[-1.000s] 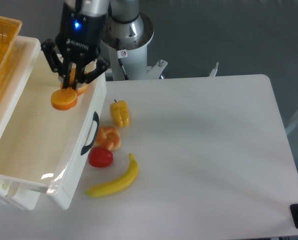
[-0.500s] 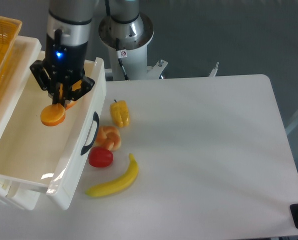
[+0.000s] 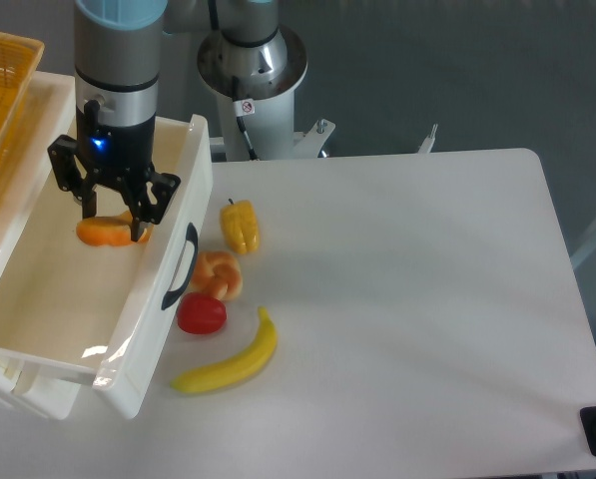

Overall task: Place the long bread in the upper white drawer
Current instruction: 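Lower the bread down into the white drawer, then raise the open gripper up out of the drawer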

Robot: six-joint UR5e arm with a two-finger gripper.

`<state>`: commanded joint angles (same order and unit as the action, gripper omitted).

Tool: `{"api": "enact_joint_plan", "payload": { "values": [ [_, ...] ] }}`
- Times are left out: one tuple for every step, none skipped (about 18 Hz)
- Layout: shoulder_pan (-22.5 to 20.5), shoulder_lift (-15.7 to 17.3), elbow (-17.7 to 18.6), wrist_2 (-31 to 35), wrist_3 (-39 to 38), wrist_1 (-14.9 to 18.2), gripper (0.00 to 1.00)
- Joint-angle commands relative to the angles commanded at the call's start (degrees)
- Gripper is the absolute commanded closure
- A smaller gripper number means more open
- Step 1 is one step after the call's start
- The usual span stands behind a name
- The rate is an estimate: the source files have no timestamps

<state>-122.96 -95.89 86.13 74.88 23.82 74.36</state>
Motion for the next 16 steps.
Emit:
{"api": "enact_joint_plan", "payload": {
  "values": [
    [0.0,0.0,0.0,0.0,0.0,0.0,0.02],
    [0.0,0.0,0.0,0.0,0.0,0.0,0.01],
    [-0.1,0.0,0.0,0.0,0.0,0.0,0.01],
    [-0.1,-0.1,-0.1,0.0,0.0,0.0,0.00],
    [-0.1,-0.1,-0.3,0.0,0.1,-0.1,0.00],
    [-0.1,-0.3,-0.8,0.0,0.4,0.0,0.00],
    [-0.4,-0.5,-1.1,0.0,1.0,-0.1,0.00],
    [-1.0,-0.5,-1.1,0.0,2.2,-0.1,0.00],
    [-2.1,-0.5,-1.1,0.0,3.8,0.0,0.00],
    [-4.2,-0.5,-1.2,-0.1,4.8,0.3,0.00],
    [-6.3,-0.4,-1.6,-0.1,5.2,0.3,0.00],
    [-7.8,-0.5,-1.8,-0.2,5.7,0.1,0.00],
    [-9.4,-0.6,-2.0,-0.1,7.0,-0.2,0.00],
    [-11.3,-0.8,-1.9,-0.1,9.0,-0.3,0.00],
    [-12.7,-1.4,-1.7,0.0,10.9,-0.5,0.00],
    [-13.6,-2.2,-1.4,0.3,12.6,-0.6,0.00]
  ]
}}
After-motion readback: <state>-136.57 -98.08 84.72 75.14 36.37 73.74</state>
